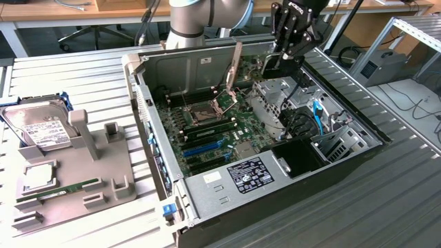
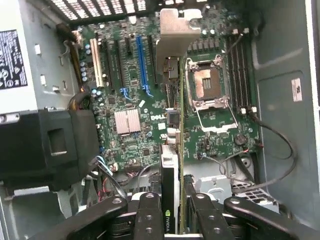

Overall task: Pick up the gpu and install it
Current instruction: 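Insert the gpu into the slot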

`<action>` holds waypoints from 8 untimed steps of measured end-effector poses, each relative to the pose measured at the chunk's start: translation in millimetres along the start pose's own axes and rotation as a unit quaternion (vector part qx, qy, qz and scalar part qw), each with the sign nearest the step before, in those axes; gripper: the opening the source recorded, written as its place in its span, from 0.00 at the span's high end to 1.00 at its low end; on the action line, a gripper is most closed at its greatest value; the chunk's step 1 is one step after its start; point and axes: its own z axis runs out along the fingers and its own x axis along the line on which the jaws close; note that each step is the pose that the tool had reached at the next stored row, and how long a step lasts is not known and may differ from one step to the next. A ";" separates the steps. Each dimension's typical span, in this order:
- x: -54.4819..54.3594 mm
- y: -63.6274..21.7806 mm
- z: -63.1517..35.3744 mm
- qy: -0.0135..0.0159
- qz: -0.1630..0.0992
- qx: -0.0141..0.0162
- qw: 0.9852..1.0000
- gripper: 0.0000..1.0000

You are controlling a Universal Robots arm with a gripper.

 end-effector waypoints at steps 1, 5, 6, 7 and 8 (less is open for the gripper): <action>-0.1 0.0 0.0 0.001 -0.023 0.000 1.000 0.73; -0.1 10.0 0.0 0.001 -0.043 0.001 0.999 0.73; 0.4 15.7 0.0 0.001 -0.043 0.001 0.999 0.73; 0.4 16.9 0.0 0.001 -0.042 0.001 0.999 0.73; 0.4 17.3 0.0 0.001 -0.042 0.001 0.999 0.73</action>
